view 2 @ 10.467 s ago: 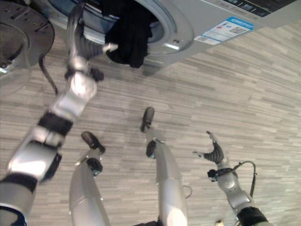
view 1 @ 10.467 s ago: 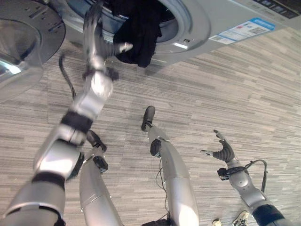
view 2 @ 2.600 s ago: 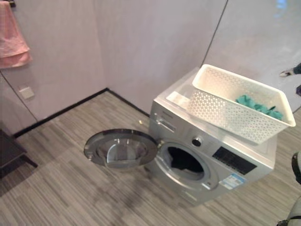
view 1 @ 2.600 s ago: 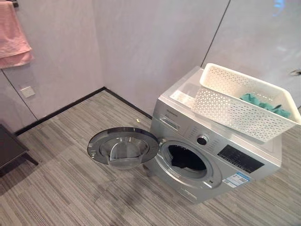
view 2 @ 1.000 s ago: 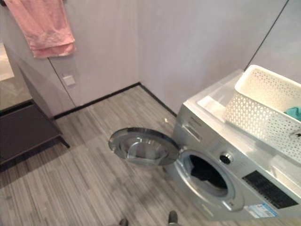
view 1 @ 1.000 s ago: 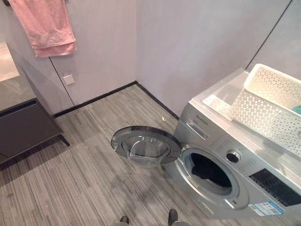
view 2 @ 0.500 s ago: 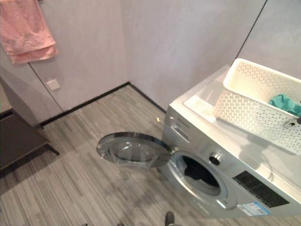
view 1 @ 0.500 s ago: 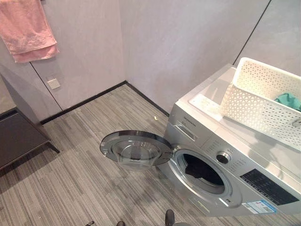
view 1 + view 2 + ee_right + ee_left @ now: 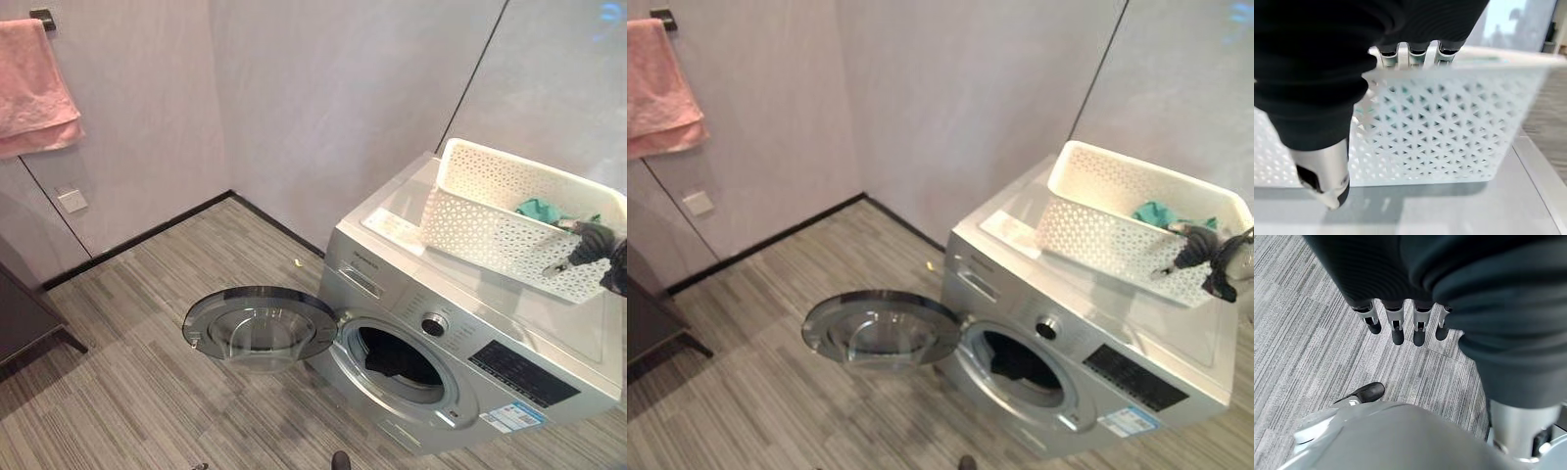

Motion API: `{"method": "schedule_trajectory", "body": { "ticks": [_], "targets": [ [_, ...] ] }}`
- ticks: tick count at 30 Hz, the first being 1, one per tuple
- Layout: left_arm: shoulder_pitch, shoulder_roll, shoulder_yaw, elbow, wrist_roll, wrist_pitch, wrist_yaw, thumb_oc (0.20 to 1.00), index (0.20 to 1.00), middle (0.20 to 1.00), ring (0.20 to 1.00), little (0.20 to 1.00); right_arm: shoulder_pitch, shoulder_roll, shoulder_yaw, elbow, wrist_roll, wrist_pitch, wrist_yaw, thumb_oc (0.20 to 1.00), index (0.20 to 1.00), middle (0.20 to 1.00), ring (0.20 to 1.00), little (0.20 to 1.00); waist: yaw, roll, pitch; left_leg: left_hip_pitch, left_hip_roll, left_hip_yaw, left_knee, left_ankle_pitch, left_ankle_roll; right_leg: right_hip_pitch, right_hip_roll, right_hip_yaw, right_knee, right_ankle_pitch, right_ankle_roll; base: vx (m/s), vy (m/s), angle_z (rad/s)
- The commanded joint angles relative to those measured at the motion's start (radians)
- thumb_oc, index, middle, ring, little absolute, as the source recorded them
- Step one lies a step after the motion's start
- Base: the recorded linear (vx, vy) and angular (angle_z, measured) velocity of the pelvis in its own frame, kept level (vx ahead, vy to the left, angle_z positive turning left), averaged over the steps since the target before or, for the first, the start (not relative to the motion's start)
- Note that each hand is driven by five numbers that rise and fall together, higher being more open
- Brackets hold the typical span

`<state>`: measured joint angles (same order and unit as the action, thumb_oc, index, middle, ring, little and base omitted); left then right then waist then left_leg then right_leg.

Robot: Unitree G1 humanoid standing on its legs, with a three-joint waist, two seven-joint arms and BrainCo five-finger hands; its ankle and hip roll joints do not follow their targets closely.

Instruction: Grab the laundry basket,head to the washer,open it,put in the laundry and shut it.

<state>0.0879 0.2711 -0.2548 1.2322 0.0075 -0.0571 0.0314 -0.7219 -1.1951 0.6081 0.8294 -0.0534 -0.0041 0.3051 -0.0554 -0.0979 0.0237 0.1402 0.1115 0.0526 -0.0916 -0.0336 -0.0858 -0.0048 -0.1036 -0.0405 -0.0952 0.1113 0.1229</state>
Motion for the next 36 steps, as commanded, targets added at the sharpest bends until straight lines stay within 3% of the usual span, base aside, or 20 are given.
{"method": "schedule_trajectory", "body": {
  "ticks": [1,3,5,6,7,12,14,22,28,29,30,36],
  "targets": [
    [0.007,0.003,-0.019,0.018,0.003,-0.017,-0.015,1.000,1.000,1.000,1.000,1.000,-0.069,0.031,0.022,0.075,-0.005,-0.002,-0.001,0.809,0.809,0.809,0.809,0.809,0.049,-0.031,0.028,0.012,0.013,-0.044,0.114,-0.136,0.007,-0.073,-0.088,-0.028,0.099,-0.047,0.062,0.00,0.000,0.00],
    [0.013,0.006,-0.013,0.028,0.005,-0.013,-0.017,1.000,1.000,1.000,1.000,1.000,-0.060,0.042,0.015,0.064,-0.009,0.000,0.000,0.589,0.589,0.589,0.589,0.589,0.051,-0.024,0.035,0.004,0.010,-0.050,0.117,-0.135,0.007,-0.077,-0.093,-0.029,0.099,-0.046,0.062,0.00,0.000,0.00],
    [0.016,0.007,-0.009,0.031,0.007,-0.012,-0.017,1.000,1.000,1.000,1.000,1.000,-0.052,0.042,0.012,0.053,-0.010,0.001,0.002,0.542,0.542,0.542,0.542,0.542,0.051,-0.022,0.038,0.001,0.009,-0.051,0.118,-0.134,0.006,-0.078,-0.095,-0.032,0.099,-0.046,0.062,0.00,0.000,0.00],
    [0.018,0.007,-0.006,0.034,0.010,-0.011,-0.017,1.000,1.000,1.000,1.000,1.000,-0.038,0.039,0.004,0.034,-0.006,0.000,0.009,0.435,0.435,0.435,0.435,0.435,0.051,-0.019,0.040,-0.003,0.007,-0.052,0.118,-0.132,0.005,-0.080,-0.097,-0.034,0.099,-0.045,0.062,0.00,0.000,0.00],
    [0.022,0.008,0.000,0.039,0.017,-0.010,-0.015,1.000,1.000,1.000,1.000,1.000,-0.007,0.029,-0.012,-0.009,0.001,-0.001,0.018,0.200,0.200,0.200,0.200,0.200,0.048,-0.017,0.041,-0.007,0.005,-0.052,0.117,-0.130,0.005,-0.080,-0.099,-0.036,0.098,-0.046,0.062,0.00,0.000,0.00],
    [0.017,0.002,0.005,0.036,0.021,-0.011,-0.015,1.000,1.000,1.000,1.000,1.000,0.060,-0.023,-0.032,-0.165,0.045,-0.011,0.057,0.200,0.200,0.200,0.200,0.200,0.037,-0.020,0.035,0.000,0.006,-0.049,0.104,-0.127,0.004,-0.073,-0.102,-0.041,0.095,-0.045,0.064,0.01,0.011,0.05],
    [0.009,-0.007,0.014,0.018,0.020,-0.016,-0.021,1.000,1.000,1.000,1.000,1.000,0.135,-0.103,-0.054,-0.318,0.099,-0.028,0.098,0.200,0.200,0.200,0.200,0.200,0.025,-0.026,0.028,0.008,0.008,-0.044,0.097,-0.127,0.002,-0.067,-0.100,-0.043,0.097,-0.050,0.066,0.01,0.007,0.02],
    [-0.015,-0.013,0.021,0.001,0.041,-0.029,-0.039,1.000,1.000,1.000,1.000,1.000,0.332,-0.274,-0.156,-0.615,0.214,-0.058,0.193,0.200,0.200,0.200,0.200,0.200,-0.007,-0.045,0.002,0.040,0.022,-0.020,0.072,-0.124,-0.007,-0.067,-0.091,-0.034,0.107,-0.056,0.073,0.00,0.000,0.00],
    [-0.020,-0.006,0.028,0.016,0.048,-0.025,-0.041,1.000,1.000,1.000,1.000,1.000,0.439,-0.269,-0.237,-0.626,0.196,-0.054,0.197,0.200,0.200,0.200,0.200,0.200,-0.015,-0.058,-0.009,0.057,0.034,-0.010,0.071,-0.131,-0.007,-0.078,-0.077,-0.027,0.147,-0.074,0.071,0.00,-0.009,-0.10],
    [-0.020,-0.006,0.030,0.019,0.045,-0.024,-0.040,1.000,1.000,1.000,1.000,1.000,0.443,-0.256,-0.247,-0.604,0.186,-0.053,0.186,0.533,0.533,0.533,0.533,0.533,-0.013,-0.058,-0.009,0.059,0.035,-0.010,0.071,-0.132,-0.006,-0.077,-0.077,-0.027,0.148,-0.075,0.071,0.01,0.007,-0.03],
    [-0.020,-0.008,0.031,0.022,0.044,-0.022,-0.038,1.000,1.000,1.000,1.000,1.000,0.439,-0.240,-0.253,-0.582,0.175,-0.053,0.173,1.000,1.000,1.000,1.000,1.000,-0.013,-0.056,-0.009,0.060,0.034,-0.010,0.070,-0.132,-0.005,-0.077,-0.077,-0.026,0.147,-0.075,0.071,0.00,0.000,0.00],
    [-0.016,-0.011,0.011,0.042,0.064,-0.011,-0.021,1.000,1.000,1.000,1.000,1.000,0.398,-0.151,-0.350,-0.415,0.124,-0.036,0.058,1.000,1.000,1.000,1.000,1.000,-0.009,-0.039,-0.010,0.055,0.028,-0.013,0.062,-0.128,0.002,-0.075,-0.083,-0.029,0.134,-0.070,0.070,0.00,0.000,0.00]
  ]
}}
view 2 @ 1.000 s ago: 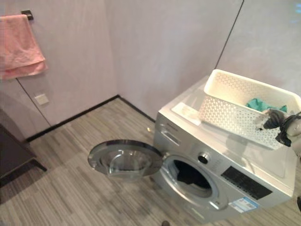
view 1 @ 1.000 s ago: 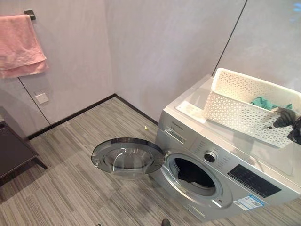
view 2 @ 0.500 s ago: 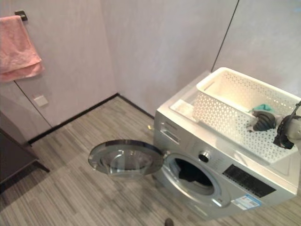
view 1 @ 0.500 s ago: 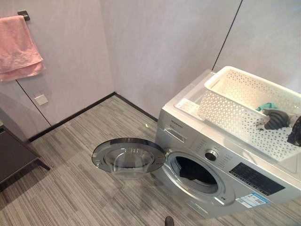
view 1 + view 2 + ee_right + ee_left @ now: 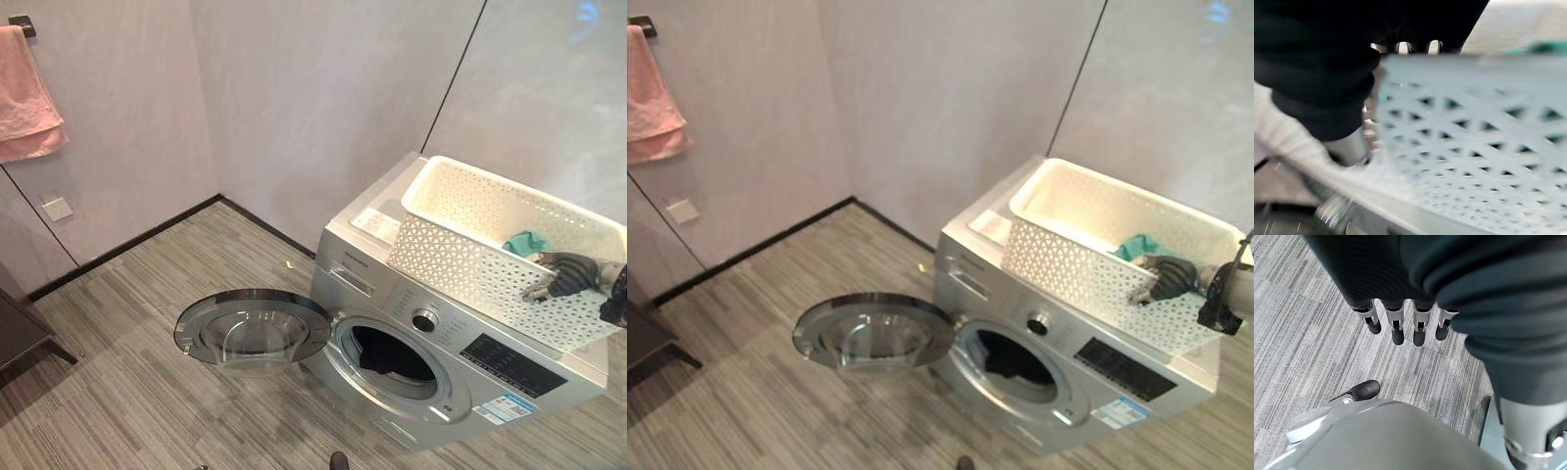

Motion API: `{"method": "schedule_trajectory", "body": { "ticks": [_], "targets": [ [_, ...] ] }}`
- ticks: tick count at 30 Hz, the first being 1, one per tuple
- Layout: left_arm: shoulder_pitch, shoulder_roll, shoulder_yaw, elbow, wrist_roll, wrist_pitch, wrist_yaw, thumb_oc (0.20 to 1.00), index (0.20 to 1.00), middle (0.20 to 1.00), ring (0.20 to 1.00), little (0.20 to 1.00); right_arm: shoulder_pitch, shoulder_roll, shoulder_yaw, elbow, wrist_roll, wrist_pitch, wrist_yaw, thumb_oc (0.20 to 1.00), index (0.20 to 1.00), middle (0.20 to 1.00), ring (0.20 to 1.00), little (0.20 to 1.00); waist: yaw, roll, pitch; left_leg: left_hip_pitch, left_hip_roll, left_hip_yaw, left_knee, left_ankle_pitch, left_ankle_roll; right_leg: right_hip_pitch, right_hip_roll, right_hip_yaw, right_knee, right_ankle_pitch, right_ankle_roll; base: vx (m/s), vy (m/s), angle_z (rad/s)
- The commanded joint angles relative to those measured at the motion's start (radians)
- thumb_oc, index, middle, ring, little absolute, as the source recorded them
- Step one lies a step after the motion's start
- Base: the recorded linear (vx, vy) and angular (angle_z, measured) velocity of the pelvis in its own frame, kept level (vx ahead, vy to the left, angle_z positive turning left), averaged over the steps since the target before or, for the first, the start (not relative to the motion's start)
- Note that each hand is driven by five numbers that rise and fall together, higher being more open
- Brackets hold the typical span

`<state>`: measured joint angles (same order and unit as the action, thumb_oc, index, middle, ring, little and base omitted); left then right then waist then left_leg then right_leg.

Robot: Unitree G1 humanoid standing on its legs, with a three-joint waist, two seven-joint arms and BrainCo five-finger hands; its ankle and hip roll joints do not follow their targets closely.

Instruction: Grab the laundry basket,head to the washer,open it,put in the laundry and shut it.

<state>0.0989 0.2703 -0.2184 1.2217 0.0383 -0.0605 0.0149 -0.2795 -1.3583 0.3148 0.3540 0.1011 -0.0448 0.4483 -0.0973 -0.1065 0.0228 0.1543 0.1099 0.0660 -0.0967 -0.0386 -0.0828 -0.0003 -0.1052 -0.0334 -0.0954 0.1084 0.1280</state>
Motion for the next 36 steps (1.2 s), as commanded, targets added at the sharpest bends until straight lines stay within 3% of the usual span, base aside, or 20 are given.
{"method": "schedule_trajectory", "body": {
  "ticks": [1,10,24,36],
  "targets": [
    [-0.027,-0.010,-0.026,0.052,0.033,-0.008,-0.004,1.000,1.000,1.000,1.000,1.000,-0.042,0.012,-0.058,0.059,-0.030,0.004,-0.085,1.000,1.000,1.000,1.000,1.000,0.033,-0.030,-0.009,0.040,0.029,-0.026,0.068,-0.123,-0.001,-0.079,-0.082,-0.036,0.134,-0.067,0.065,0.00,0.000,0.00],
    [-0.036,-0.013,-0.076,0.071,0.057,-0.008,-0.001,1.000,1.000,1.000,1.000,1.000,-0.160,0.008,-0.079,0.211,0.053,0.002,-0.146,1.000,1.000,1.000,1.000,1.000,0.040,-0.025,-0.015,0.027,0.019,-0.039,0.065,-0.120,0.000,-0.071,-0.091,-0.048,0.122,-0.062,0.064,0.00,0.001,0.00],
    [-0.070,-0.003,-0.168,0.089,0.121,-0.013,-0.003,1.000,1.000,1.000,1.000,1.000,-0.472,-0.074,0.073,0.393,0.186,0.001,-0.166,1.000,1.000,1.000,1.000,1.000,0.033,-0.045,-0.029,0.025,0.020,-0.038,0.083,-0.132,0.001,-0.068,-0.084,-0.045,0.123,-0.056,0.064,0.00,0.000,0.00],
    [-0.058,0.009,-0.168,0.086,0.093,-0.006,-0.007,1.000,1.000,1.000,1.000,1.000,-0.627,0.004,0.262,0.559,0.060,0.041,-0.151,1.000,1.000,1.000,1.000,1.000,0.052,-0.041,-0.009,0.005,0.027,-0.040,0.096,-0.130,-0.005,-0.077,-0.077,-0.042,0.115,-0.064,0.055,0.00,-0.003,0.00]
  ]
}}
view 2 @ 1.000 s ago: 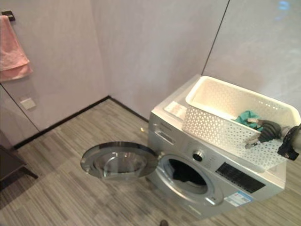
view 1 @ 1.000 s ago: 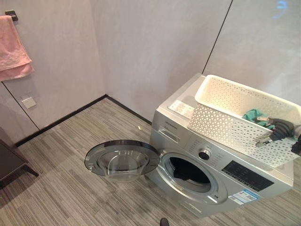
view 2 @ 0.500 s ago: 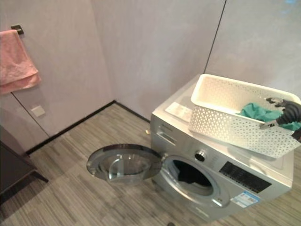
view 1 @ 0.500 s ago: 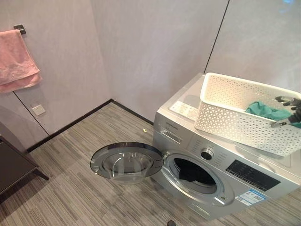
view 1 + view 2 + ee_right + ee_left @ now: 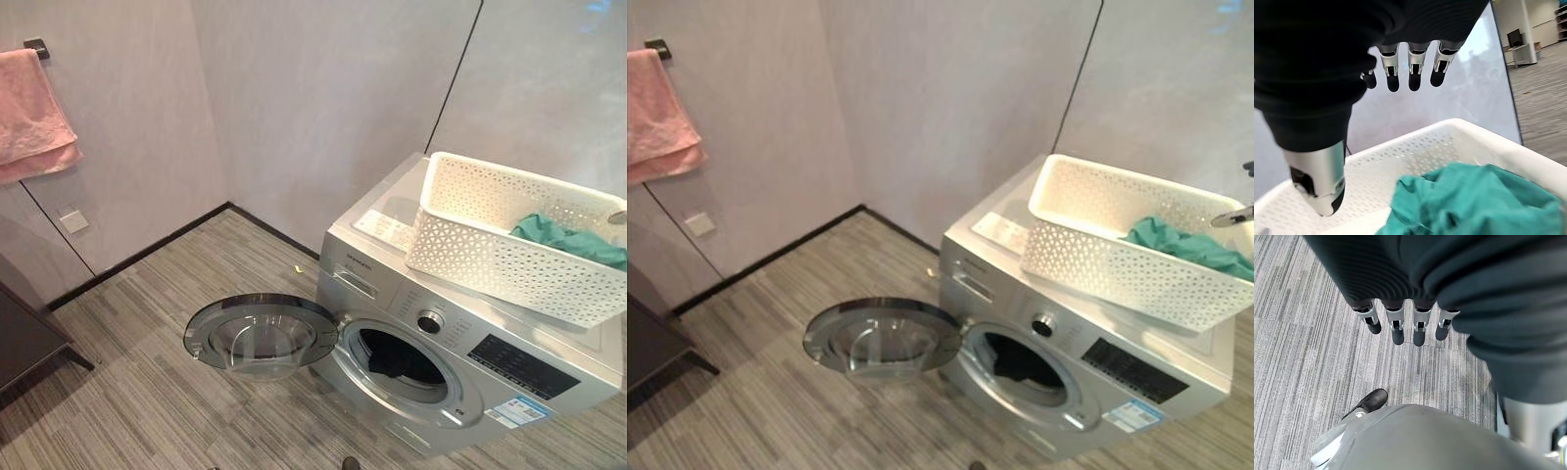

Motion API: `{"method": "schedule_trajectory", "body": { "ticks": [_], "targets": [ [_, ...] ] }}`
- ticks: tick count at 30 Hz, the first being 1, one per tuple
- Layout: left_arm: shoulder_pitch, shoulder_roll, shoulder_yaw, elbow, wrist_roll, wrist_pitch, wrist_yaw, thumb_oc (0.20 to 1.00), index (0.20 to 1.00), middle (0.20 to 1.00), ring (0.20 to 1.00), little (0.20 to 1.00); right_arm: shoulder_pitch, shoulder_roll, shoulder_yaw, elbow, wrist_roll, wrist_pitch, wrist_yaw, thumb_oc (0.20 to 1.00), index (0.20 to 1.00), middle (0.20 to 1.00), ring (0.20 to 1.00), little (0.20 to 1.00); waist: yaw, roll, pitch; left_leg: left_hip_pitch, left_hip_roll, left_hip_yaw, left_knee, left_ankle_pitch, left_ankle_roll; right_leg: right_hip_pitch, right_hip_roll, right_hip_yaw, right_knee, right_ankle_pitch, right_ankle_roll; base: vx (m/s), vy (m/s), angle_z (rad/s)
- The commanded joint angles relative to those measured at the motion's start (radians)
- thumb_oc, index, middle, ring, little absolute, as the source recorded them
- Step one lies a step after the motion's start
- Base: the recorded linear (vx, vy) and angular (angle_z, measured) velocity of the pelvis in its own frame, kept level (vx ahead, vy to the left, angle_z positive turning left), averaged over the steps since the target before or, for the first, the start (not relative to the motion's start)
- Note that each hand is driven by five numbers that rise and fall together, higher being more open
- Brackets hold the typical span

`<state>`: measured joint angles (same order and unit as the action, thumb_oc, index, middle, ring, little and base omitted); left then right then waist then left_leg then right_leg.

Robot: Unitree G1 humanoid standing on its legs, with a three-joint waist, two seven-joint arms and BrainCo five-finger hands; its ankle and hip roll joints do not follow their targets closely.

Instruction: Grab the laundry basket,head to the washer,open it,put in the laundry and shut it.

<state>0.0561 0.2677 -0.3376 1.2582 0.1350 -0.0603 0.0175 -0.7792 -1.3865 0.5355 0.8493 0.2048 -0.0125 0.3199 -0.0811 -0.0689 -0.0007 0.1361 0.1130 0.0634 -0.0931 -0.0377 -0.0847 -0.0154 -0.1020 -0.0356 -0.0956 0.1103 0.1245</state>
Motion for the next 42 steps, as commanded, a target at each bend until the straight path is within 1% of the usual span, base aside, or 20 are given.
{"method": "schedule_trajectory", "body": {
  "ticks": [1,5,12,17,22,23,28,29,33,37,42],
  "targets": [
    [-0.012,0.009,-0.047,0.049,-0.008,-0.007,-0.011,1.000,1.000,1.000,1.000,1.000,-0.131,0.038,0.048,0.072,-0.048,0.010,-0.020,1.000,1.000,1.000,1.000,1.000,0.037,-0.075,0.016,0.020,0.024,-0.039,0.092,-0.130,-0.005,-0.062,-0.081,-0.043,0.112,-0.066,0.057,0.04,-0.033,0.00],
    [-0.010,0.012,-0.033,0.050,-0.032,-0.005,-0.011,1.000,1.000,1.000,1.000,1.000,-0.132,0.055,0.053,0.104,-0.065,0.016,-0.022,1.000,1.000,1.000,1.000,1.000,0.043,-0.069,0.027,0.000,0.024,-0.049,0.090,-0.117,-0.010,-0.066,-0.081,-0.053,0.102,-0.066,0.054,0.02,-0.030,0.05],
    [-0.018,0.025,-0.003,0.036,-0.088,-0.007,-0.005,1.000,1.000,1.000,1.000,1.000,-0.085,0.077,0.012,0.198,-0.065,0.023,-0.018,1.000,1.000,1.000,1.000,1.000,0.054,-0.063,0.038,-0.029,0.030,-0.072,0.071,-0.090,-0.022,-0.068,-0.081,-0.082,0.094,-0.075,0.048,0.02,-0.039,0.13],
    [-0.028,0.041,0.011,0.033,-0.115,-0.005,0.004,1.000,1.000,1.000,1.000,1.000,-0.083,0.093,0.006,0.349,-0.143,0.036,-0.024,1.000,1.000,1.000,1.000,1.000,0.066,-0.053,0.050,-0.044,0.036,-0.086,0.060,-0.075,-0.029,-0.068,-0.079,-0.101,0.090,-0.079,0.043,0.03,-0.057,0.13],
    [-0.045,0.050,0.013,0.006,-0.138,-0.005,0.003,1.000,1.000,1.000,1.000,1.000,-0.064,0.093,0.025,0.434,-0.251,0.050,-0.008,1.000,1.000,1.000,1.000,1.000,0.071,-0.044,0.075,-0.080,0.040,-0.098,0.069,-0.063,-0.034,-0.089,-0.075,-0.113,0.093,-0.083,0.037,-0.02,-0.055,0.11],
    [-0.045,0.051,0.013,0.006,-0.138,-0.005,0.003,1.000,1.000,1.000,1.000,1.000,-0.062,0.093,0.023,0.434,-0.251,0.050,-0.008,1.000,1.000,1.000,1.000,1.000,0.071,-0.045,0.075,-0.081,0.040,-0.099,0.070,-0.063,-0.034,-0.090,-0.075,-0.113,0.094,-0.084,0.037,-0.04,-0.050,0.09],
    [-0.063,0.044,-0.018,-0.038,-0.154,-0.012,-0.011,1.000,1.000,1.000,1.000,1.000,-0.020,0.122,0.048,0.408,-0.277,0.055,0.025,1.000,1.000,1.000,1.000,1.000,0.072,-0.032,0.122,-0.122,0.043,-0.104,0.082,-0.053,-0.034,-0.133,-0.070,-0.108,0.109,-0.085,0.030,-0.06,-0.037,0.02],
    [-0.063,0.043,-0.018,-0.038,-0.154,-0.012,-0.011,1.000,1.000,1.000,1.000,1.000,-0.021,0.122,0.049,0.408,-0.277,0.055,0.025,1.000,1.000,1.000,1.000,1.000,0.072,-0.032,0.122,-0.123,0.043,-0.104,0.083,-0.053,-0.034,-0.134,-0.070,-0.108,0.109,-0.085,0.030,-0.04,-0.014,-0.01],
    [-0.084,0.037,-0.037,-0.068,-0.174,-0.021,-0.012,1.000,1.000,1.000,1.000,1.000,-0.028,0.153,0.115,0.367,-0.308,0.052,0.046,1.000,1.000,1.000,1.000,1.000,0.073,-0.023,0.164,-0.152,0.043,-0.105,0.094,-0.045,-0.033,-0.169,-0.068,-0.100,0.125,-0.084,0.027,-0.06,-0.010,0.00],
    [-0.090,0.031,-0.037,-0.068,-0.186,-0.023,-0.012,1.000,1.000,1.000,1.000,1.000,-0.029,0.179,0.119,0.355,-0.287,0.054,0.053,1.000,1.000,1.000,1.000,1.000,0.073,-0.015,0.179,-0.160,0.043,-0.104,0.091,-0.039,-0.030,-0.182,-0.069,-0.096,0.128,-0.082,0.026,-0.04,-0.001,-0.04],
    [-0.083,0.033,-0.032,-0.067,-0.198,-0.026,-0.016,1.000,1.000,1.000,1.000,1.000,-0.074,0.179,0.160,0.343,-0.277,0.054,0.068,1.000,1.000,1.000,1.000,1.000,0.075,-0.008,0.190,-0.167,0.046,-0.102,0.090,-0.035,-0.032,-0.197,-0.070,-0.096,0.139,-0.084,0.024,-0.01,-0.002,-0.02]
  ]
}}
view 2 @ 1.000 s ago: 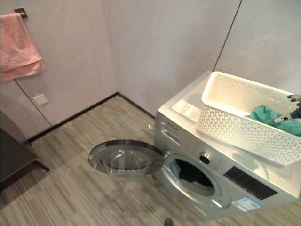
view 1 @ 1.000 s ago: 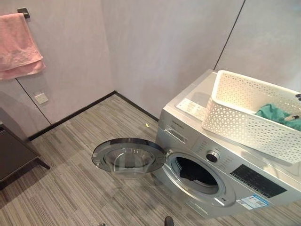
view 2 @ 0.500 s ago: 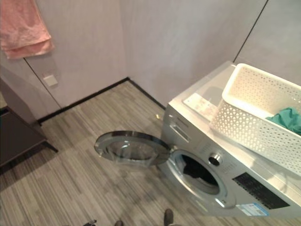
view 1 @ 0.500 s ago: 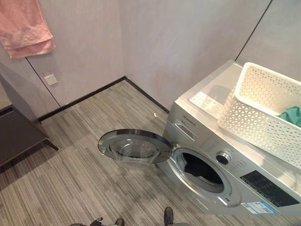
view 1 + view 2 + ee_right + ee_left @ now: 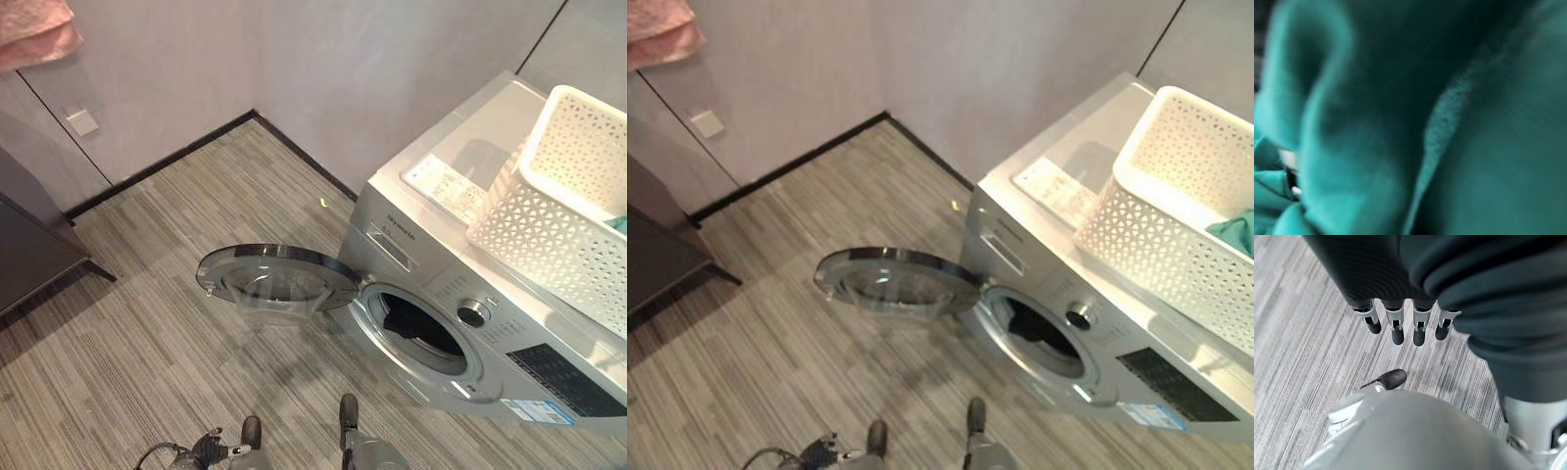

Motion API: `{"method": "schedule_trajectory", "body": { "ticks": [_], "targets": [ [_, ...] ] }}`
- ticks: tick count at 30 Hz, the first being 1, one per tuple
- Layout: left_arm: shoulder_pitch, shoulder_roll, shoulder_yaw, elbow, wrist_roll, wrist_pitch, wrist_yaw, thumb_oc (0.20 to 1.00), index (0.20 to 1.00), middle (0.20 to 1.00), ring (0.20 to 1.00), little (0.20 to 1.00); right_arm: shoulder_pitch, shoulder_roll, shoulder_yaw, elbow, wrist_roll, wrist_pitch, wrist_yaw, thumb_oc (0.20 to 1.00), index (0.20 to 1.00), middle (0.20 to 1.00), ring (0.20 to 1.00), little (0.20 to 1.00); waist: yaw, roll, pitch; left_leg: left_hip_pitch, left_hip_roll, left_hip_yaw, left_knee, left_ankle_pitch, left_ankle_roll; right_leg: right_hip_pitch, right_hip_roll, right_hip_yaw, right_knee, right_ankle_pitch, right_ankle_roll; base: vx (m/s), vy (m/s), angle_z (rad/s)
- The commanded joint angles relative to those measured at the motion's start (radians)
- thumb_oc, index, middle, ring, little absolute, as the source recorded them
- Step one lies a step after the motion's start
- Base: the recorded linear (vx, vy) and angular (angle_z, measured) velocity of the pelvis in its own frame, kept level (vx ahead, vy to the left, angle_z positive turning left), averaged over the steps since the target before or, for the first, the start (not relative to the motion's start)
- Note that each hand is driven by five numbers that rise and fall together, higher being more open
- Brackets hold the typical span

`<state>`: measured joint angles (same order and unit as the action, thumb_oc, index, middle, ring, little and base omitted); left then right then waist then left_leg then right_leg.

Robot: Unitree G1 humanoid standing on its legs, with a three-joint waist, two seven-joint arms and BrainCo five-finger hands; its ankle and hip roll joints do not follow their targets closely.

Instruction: Grab the laundry basket,head to the washer,open it,put in the laundry and shut it.

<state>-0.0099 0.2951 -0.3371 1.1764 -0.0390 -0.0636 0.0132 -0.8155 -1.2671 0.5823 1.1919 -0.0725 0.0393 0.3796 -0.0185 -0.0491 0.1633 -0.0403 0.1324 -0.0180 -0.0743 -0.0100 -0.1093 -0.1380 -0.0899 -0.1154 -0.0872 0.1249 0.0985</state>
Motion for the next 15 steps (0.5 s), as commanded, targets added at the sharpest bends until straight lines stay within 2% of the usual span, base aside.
{"method": "schedule_trajectory", "body": {
  "ticks": [1,2,3,4,8,12,15],
  "targets": [
    [-0.017,0.006,-0.032,0.015,-0.023,-0.022,-0.012,1.000,1.000,1.000,1.000,1.000,-0.039,0.059,0.114,0.001,0.001,0.002,0.009,1.000,1.000,1.000,1.000,1.000,0.012,-0.027,0.026,0.009,0.027,-0.020,0.071,-0.063,-0.007,-0.075,-0.082,-0.016,0.131,-0.099,0.049,0.00,0.000,0.00],
    [-0.016,0.007,-0.029,0.018,-0.029,-0.023,-0.012,1.000,1.000,1.000,1.000,1.000,-0.054,0.059,0.123,-0.007,0.006,0.002,0.009,0.476,0.476,0.476,0.476,0.476,0.012,-0.025,0.031,0.006,0.028,-0.019,0.072,-0.061,-0.008,-0.081,-0.081,-0.014,0.135,-0.100,0.049,0.00,0.000,0.00],
    [-0.016,0.007,-0.029,0.018,-0.029,-0.023,-0.012,1.000,1.000,1.000,1.000,1.000,-0.055,0.059,0.124,-0.007,0.006,0.002,0.009,0.382,0.382,0.382,0.382,0.382,0.011,-0.025,0.031,0.006,0.028,-0.019,0.072,-0.061,-0.008,-0.081,-0.081,-0.014,0.135,-0.100,0.049,0.00,0.000,0.00],
    [-0.017,0.006,-0.029,0.020,-0.029,-0.023,-0.012,1.000,1.000,1.000,1.000,1.000,-0.065,0.059,0.130,-0.005,0.008,0.002,0.006,0.200,0.200,0.200,0.200,0.200,0.010,-0.024,0.032,0.004,0.029,-0.018,0.071,-0.060,-0.009,-0.084,-0.081,-0.013,0.135,-0.100,0.049,0.00,0.000,0.00],
    [-0.019,-0.001,-0.031,0.021,-0.030,-0.023,-0.010,1.000,1.000,1.000,1.000,1.000,-0.071,0.062,0.112,0.008,0.015,-0.001,-0.017,0.200,0.200,0.200,0.200,0.200,0.006,-0.022,0.025,0.007,0.034,-0.015,0.066,-0.056,-0.010,-0.080,-0.078,-0.016,0.132,-0.102,0.047,0.00,0.000,0.00],
    [-0.030,-0.005,-0.032,0.032,-0.026,-0.019,0.002,1.000,1.000,1.000,1.000,1.000,-0.143,0.053,0.017,0.067,0.074,-0.019,-0.151,0.200,0.200,0.200,0.200,0.200,0.002,-0.025,0.002,0.020,0.036,-0.016,0.063,-0.063,-0.007,-0.057,-0.076,-0.022,0.121,-0.102,0.048,0.00,0.000,0.00],
    [-0.036,-0.007,-0.024,0.042,-0.002,-0.022,0.014,1.000,1.000,1.000,1.000,1.000,-0.158,0.031,-0.039,0.003,0.114,-0.041,-0.225,0.200,0.200,0.200,0.200,0.200,-0.004,-0.033,-0.022,0.040,0.035,-0.013,0.059,-0.073,-0.004,-0.033,-0.076,-0.022,0.111,-0.102,0.052,0.04,0.025,0.03]
  ]
}}
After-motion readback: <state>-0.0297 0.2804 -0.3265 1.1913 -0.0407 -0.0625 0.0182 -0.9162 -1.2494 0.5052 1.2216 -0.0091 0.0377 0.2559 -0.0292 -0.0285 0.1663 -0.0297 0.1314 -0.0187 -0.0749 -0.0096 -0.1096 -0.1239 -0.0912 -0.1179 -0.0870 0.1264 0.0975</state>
